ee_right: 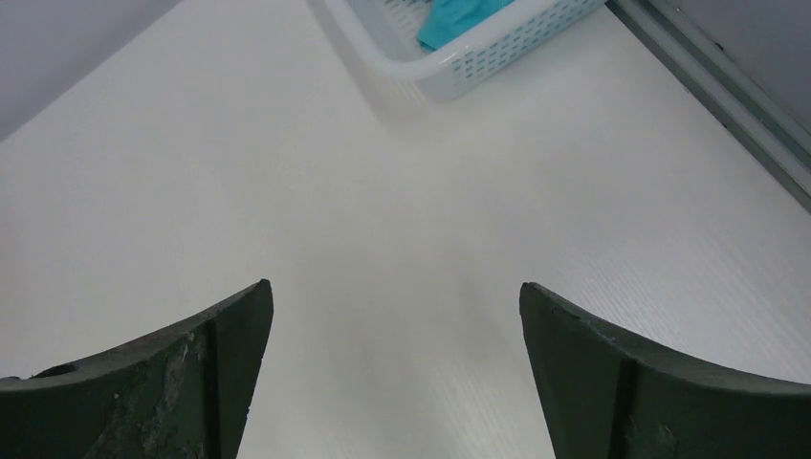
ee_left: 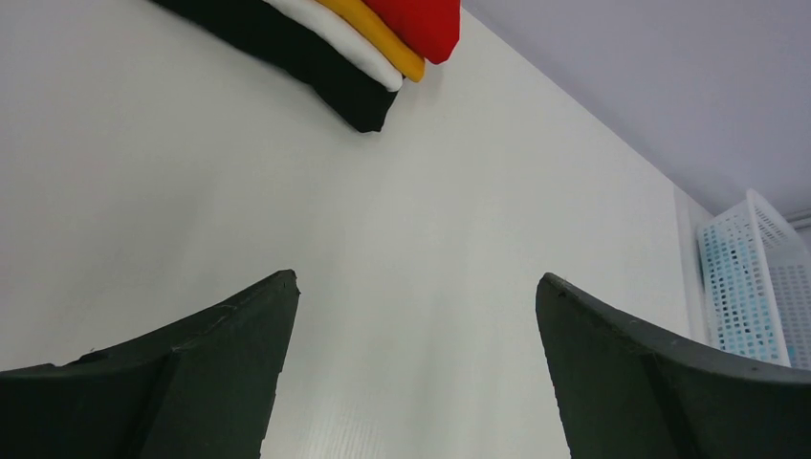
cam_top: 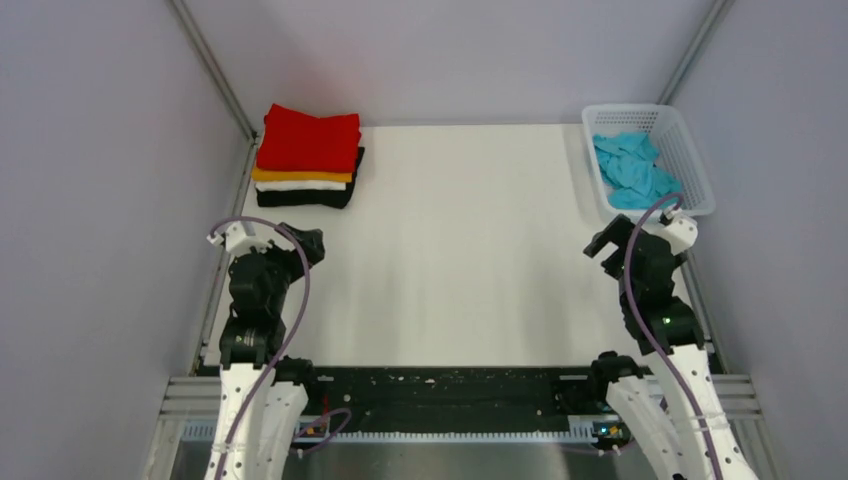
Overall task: Fold and stack the t-shirts
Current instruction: Grab crumpled tshirt from bin with the right arm
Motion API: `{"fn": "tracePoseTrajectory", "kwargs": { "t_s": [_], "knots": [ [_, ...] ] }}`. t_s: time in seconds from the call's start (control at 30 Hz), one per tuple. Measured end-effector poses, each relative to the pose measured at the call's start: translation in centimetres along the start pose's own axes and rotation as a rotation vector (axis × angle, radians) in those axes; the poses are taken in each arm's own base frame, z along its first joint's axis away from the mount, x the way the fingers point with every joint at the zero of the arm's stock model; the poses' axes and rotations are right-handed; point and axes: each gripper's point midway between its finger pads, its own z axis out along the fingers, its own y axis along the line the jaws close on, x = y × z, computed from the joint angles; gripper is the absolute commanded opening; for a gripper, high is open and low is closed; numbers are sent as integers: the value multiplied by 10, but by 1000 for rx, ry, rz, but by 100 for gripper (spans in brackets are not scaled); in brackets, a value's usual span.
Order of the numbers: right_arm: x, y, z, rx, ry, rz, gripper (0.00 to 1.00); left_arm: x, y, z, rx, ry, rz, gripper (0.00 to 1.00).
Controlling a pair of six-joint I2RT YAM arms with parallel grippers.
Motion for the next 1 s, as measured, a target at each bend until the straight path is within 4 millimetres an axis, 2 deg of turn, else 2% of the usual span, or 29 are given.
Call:
{"fn": "tracePoseTrajectory", "kwargs": {
  "t_s": [0.2,0.33,0.4,0.5,0.53,0.63,0.7,0.77,0.9,1.0],
  "knots": [
    [-27,20,5,-54,-58,-33,99,4,0,0,6,12,0,99],
    [-53,39,30,-11,-27,-120,99,5,4,-1,-5,5,-1,99],
    [-79,52,55,27,-18,-134,99,6,6,0,-12,4,0,99],
    [-115,57,113,61,5,-111,99,11,6,0,0,13,0,99],
    [-120,54,126,70,13,-102,99,12,6,0,5,19,0,99],
    [-133,42,180,113,57,-73,99,14,6,0,7,24,1,99],
    [-134,35,217,149,76,-67,99,14,8,0,1,19,0,99],
    [-126,28,256,179,104,-69,99,13,8,0,-2,15,0,99],
    [-90,19,326,225,190,-85,98,12,7,1,10,0,0,99],
    [-60,8,366,263,234,-85,95,14,8,4,17,0,3,99]
  ]
}}
